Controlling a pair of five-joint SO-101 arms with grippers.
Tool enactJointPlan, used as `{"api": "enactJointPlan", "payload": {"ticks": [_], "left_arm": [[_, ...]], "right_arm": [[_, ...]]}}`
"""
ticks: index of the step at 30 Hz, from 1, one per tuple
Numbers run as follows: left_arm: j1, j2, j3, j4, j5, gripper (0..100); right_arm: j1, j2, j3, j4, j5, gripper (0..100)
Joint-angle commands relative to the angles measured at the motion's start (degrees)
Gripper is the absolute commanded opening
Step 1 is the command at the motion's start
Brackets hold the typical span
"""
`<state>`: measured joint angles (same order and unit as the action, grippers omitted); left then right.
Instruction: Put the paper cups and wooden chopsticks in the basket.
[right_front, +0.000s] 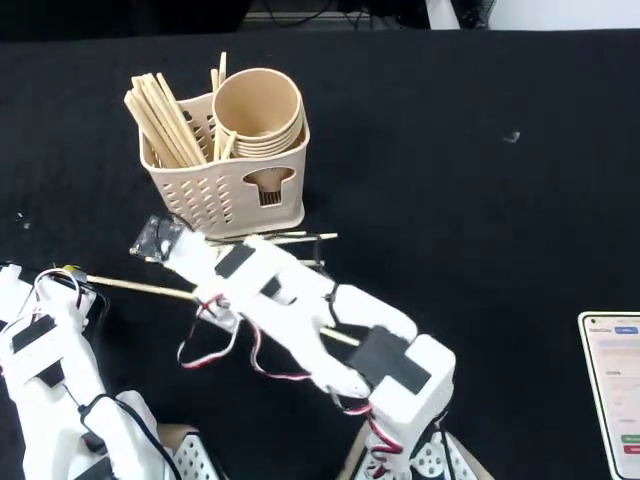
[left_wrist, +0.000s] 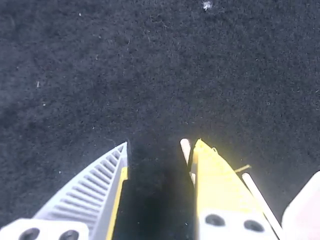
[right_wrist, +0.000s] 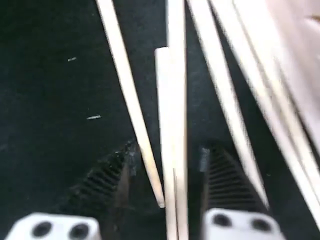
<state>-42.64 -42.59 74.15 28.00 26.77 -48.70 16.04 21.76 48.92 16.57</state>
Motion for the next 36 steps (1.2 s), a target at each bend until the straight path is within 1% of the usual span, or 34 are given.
{"api": "enactJointPlan", "payload": {"ticks": [1,5,8,17,26,31,36], "left_arm": [[0.13,-0.7,-0.57,-0.62,0.0,21],[0.13,-0.7,-0.57,-0.62,0.0,21],[0.13,-0.7,-0.57,-0.62,0.0,21],[0.13,-0.7,-0.57,-0.7,0.0,21],[0.13,-0.44,-0.57,-0.88,0.0,21],[0.13,-0.26,-0.57,-0.97,0.0,21],[0.13,-0.26,-0.57,-0.97,0.0,21]], "right_arm": [[-0.26,-0.13,-1.27,1.05,-0.35,2.2],[-0.26,-3.74,1.19,1.58,-0.44,1.1],[-0.26,-9.98,4.53,2.37,-0.44,1.0],[-0.09,-27.65,15.87,-0.18,-0.44,1.0],[4.4,-46.11,21.93,0.18,-0.62,1.0],[8.44,-56.48,22.55,0.09,-0.79,1.0],[5.71,-67.03,20.44,-0.97,-0.97,1.0]]}}
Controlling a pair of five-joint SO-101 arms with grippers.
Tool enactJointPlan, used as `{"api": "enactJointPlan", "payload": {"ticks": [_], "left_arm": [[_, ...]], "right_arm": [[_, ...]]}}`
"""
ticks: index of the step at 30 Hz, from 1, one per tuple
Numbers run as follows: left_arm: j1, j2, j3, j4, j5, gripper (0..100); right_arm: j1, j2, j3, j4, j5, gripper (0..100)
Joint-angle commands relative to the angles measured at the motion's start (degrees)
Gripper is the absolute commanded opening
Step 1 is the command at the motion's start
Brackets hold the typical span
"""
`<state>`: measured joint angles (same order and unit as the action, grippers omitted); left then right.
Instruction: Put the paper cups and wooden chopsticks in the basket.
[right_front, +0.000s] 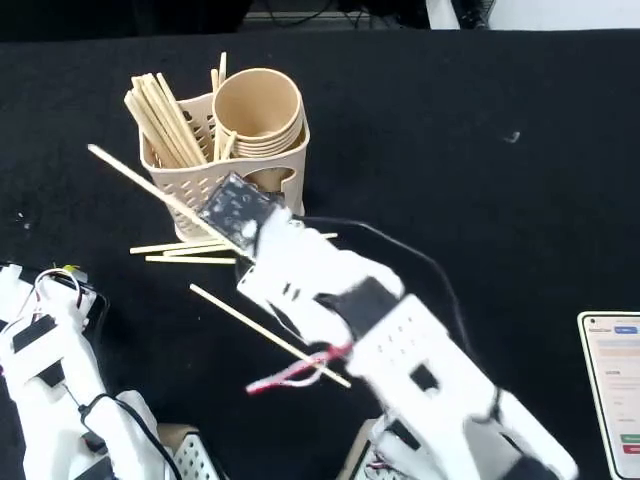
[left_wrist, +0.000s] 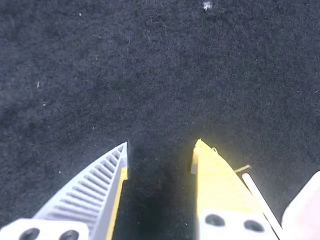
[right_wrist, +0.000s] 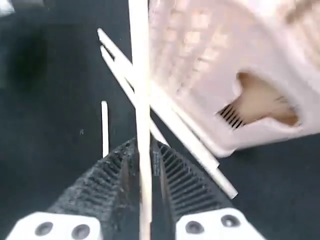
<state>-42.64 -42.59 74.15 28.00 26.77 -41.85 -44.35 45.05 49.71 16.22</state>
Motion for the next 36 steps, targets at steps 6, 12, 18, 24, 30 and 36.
{"api": "enactJointPlan", "payload": {"ticks": [6,12,18,24,30,36], "left_arm": [[0.13,-0.26,-0.57,-0.97,0.0,21],[0.13,-0.26,-0.57,-0.97,0.0,21],[0.13,-0.18,-0.57,-0.88,0.0,21],[0.13,-0.18,-0.57,-0.79,-0.09,21],[0.13,-0.18,-0.57,-0.7,-0.35,21],[0.13,-0.18,-0.57,-0.7,-2.99,21]], "right_arm": [[-1.58,-8.22,-11.82,-10.46,-0.88,1.0],[-1.23,-1.98,-17.71,-29.1,-10.46,1.0],[-1.14,9.8,-21.41,-47.74,-10.81,1.1],[-0.53,20.79,-30.64,-51.43,-10.81,1.1],[3.96,32.48,-40.04,-51.52,-11.16,1.1],[5.45,40.48,-43.21,-51.6,-11.16,1.1]]}}
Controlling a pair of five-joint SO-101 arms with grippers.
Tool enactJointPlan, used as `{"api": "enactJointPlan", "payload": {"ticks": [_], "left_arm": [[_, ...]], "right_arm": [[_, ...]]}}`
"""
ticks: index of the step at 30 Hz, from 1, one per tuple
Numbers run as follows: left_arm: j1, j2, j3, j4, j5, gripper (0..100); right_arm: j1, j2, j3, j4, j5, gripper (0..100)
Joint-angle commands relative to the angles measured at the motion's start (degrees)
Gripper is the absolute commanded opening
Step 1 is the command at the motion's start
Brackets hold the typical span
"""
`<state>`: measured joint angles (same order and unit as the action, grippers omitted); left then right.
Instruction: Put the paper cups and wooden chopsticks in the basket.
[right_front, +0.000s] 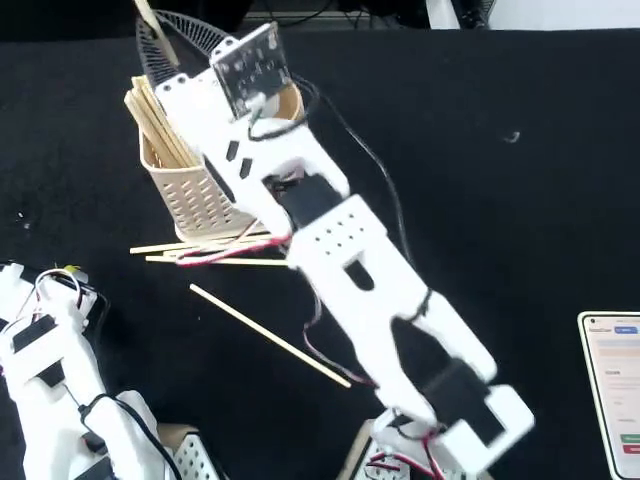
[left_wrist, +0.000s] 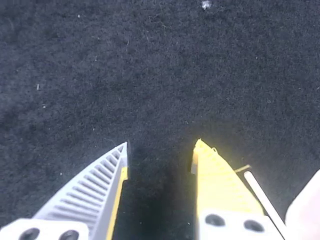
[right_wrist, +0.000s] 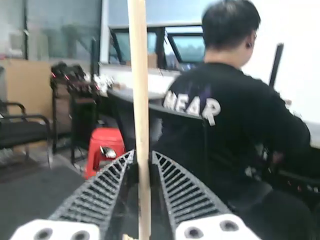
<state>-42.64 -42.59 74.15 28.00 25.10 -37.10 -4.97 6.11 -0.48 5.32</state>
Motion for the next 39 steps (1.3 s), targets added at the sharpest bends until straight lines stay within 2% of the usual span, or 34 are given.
{"api": "enactJointPlan", "payload": {"ticks": [1,10,19,30,39], "left_arm": [[0.13,-0.18,-0.57,-0.7,-1.32,21],[0.13,-0.18,-0.57,-0.88,-1.41,21],[0.13,-0.26,-0.57,-0.97,-1.49,21],[0.22,-0.35,-0.57,-0.97,-1.49,21],[0.22,-0.26,-0.57,-0.97,-1.49,21]], "right_arm": [[0.62,1.98,-4.35,-1.41,-0.26,1.1],[0.88,6.81,-2.68,-1.23,-7.82,1.1],[0.53,6.64,7.08,-1.49,-7.82,1.1],[-1.49,-1.19,13.58,-1.58,-7.56,1.1],[-2.29,-2.42,19.56,-9.14,-7.47,1.2]]}}
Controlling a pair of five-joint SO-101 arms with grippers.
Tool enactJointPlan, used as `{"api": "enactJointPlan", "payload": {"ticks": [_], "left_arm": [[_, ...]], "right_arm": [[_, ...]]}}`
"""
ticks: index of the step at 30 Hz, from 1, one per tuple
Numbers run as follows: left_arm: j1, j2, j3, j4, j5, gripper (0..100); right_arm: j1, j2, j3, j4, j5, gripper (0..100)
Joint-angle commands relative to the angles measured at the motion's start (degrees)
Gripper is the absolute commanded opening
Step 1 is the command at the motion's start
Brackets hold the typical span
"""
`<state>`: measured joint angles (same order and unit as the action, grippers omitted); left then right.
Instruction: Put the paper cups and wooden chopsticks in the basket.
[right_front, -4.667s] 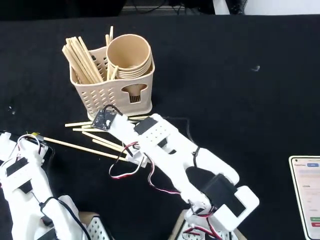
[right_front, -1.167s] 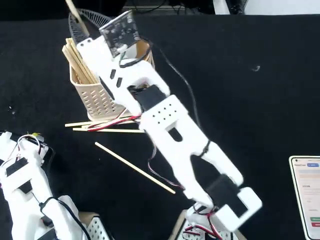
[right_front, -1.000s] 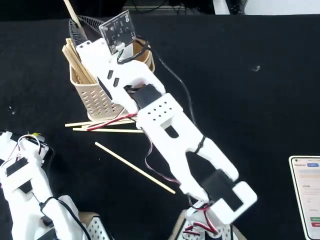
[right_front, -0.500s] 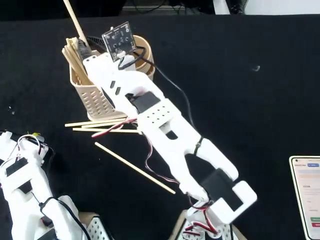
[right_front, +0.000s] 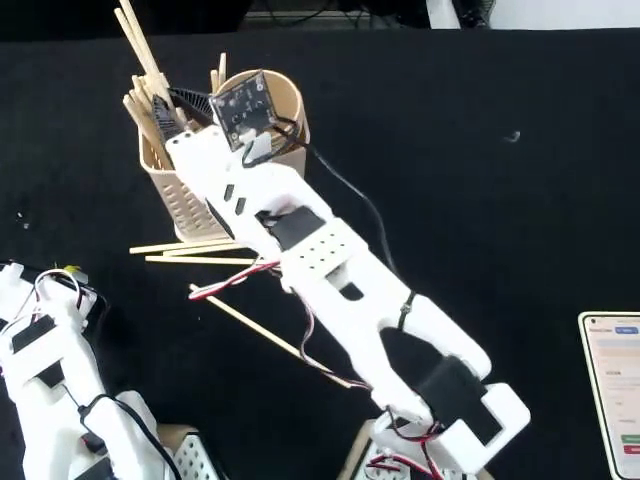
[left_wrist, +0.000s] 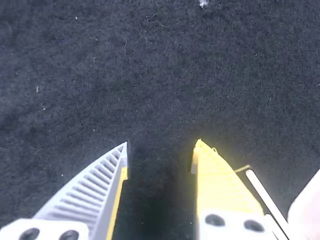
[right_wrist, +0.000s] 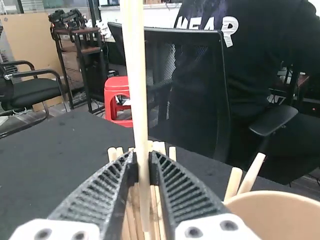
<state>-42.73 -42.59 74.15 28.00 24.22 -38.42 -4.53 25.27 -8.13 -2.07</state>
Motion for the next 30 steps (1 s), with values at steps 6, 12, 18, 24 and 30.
{"api": "enactJointPlan", "payload": {"ticks": [6,12,18,24,30], "left_arm": [[0.31,-0.26,-0.57,-0.97,-0.62,21],[0.31,-0.26,-0.57,-0.97,-0.62,21],[0.31,-0.26,-0.57,-0.97,-0.62,21],[0.31,-0.26,-0.57,-0.97,-0.62,21],[0.31,-0.26,-0.57,-0.97,-0.62,21]], "right_arm": [[-0.97,-2.86,1.54,-1.32,-0.09,14.0],[-1.05,-2.95,1.45,-1.23,-0.09,12.6],[-1.05,-10.42,1.45,6.86,-0.09,12.4],[-2.99,-27.65,1.63,37.45,-0.09,12.3],[-2.02,-38.46,1.8,71.82,6.51,12.4]]}}
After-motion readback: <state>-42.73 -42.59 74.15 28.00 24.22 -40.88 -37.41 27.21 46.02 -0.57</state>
